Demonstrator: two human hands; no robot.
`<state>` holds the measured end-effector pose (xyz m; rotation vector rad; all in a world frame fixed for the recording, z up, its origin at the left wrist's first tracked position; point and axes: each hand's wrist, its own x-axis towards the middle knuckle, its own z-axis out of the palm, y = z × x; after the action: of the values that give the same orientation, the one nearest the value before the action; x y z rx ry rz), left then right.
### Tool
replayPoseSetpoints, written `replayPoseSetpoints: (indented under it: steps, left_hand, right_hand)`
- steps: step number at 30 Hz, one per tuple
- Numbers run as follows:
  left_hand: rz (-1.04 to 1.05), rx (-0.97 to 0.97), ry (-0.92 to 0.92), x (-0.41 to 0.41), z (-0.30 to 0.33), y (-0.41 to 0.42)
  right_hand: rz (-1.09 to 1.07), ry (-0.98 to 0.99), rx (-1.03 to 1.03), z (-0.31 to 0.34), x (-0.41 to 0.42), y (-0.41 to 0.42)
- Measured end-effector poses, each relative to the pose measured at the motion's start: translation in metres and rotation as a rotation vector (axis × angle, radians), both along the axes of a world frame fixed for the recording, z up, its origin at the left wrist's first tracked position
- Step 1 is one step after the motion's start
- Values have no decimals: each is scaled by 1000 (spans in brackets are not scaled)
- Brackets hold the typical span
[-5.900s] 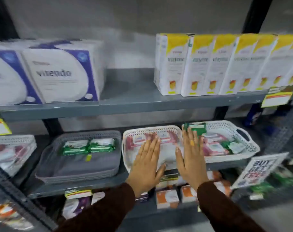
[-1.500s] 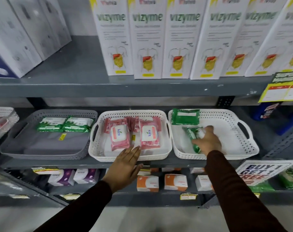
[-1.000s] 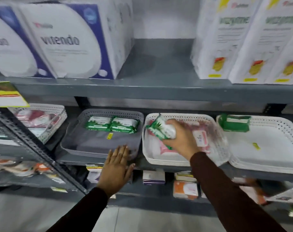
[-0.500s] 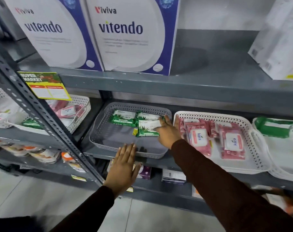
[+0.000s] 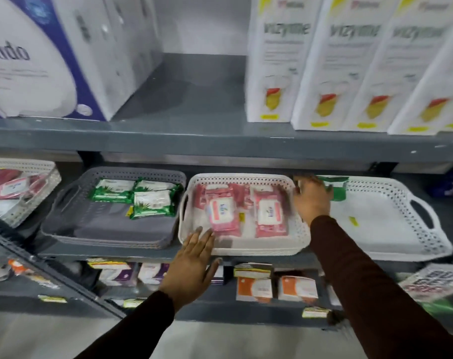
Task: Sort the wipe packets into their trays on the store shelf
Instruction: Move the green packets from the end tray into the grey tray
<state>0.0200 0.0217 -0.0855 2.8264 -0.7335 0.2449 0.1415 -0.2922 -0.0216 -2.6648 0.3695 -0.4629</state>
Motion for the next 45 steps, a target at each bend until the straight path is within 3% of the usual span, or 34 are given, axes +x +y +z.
replayPoseSetpoints:
  steps: [3, 7, 12, 14, 17, 24, 28, 31, 39, 45]
  left_hand:
    - [53, -2, 2, -3, -1, -27]
    - [125, -26, 8, -7, 1, -39]
    - [150, -30, 10, -6, 4, -41]
    - [158, -19, 17, -5, 2, -41]
    - [156, -2, 29, -4, 1, -39]
    - [117, 42, -12, -12, -2, -31]
    - [157, 72, -7, -17, 0, -5]
    - [245, 77, 12, -15, -1, 35]
    - [395, 94, 50, -13, 6, 157]
    - [387, 73, 47, -15, 7, 219]
  right_hand:
    - [-81, 152, -35, -6, 8, -64]
    - [37, 397, -74, -24, 19, -110]
    - [28, 441, -391, -18, 20, -120]
    - [99, 580, -461, -15, 18, -120]
    - [218, 737, -169, -23, 10, -129]
    - [106, 603, 11, -21, -17, -135]
    - [-42, 244, 168, -23, -35, -121]
    - [-27, -26, 286, -12, -43, -90]
    - [450, -69, 272, 28, -44, 107]
    - [885, 66, -39, 20, -15, 262]
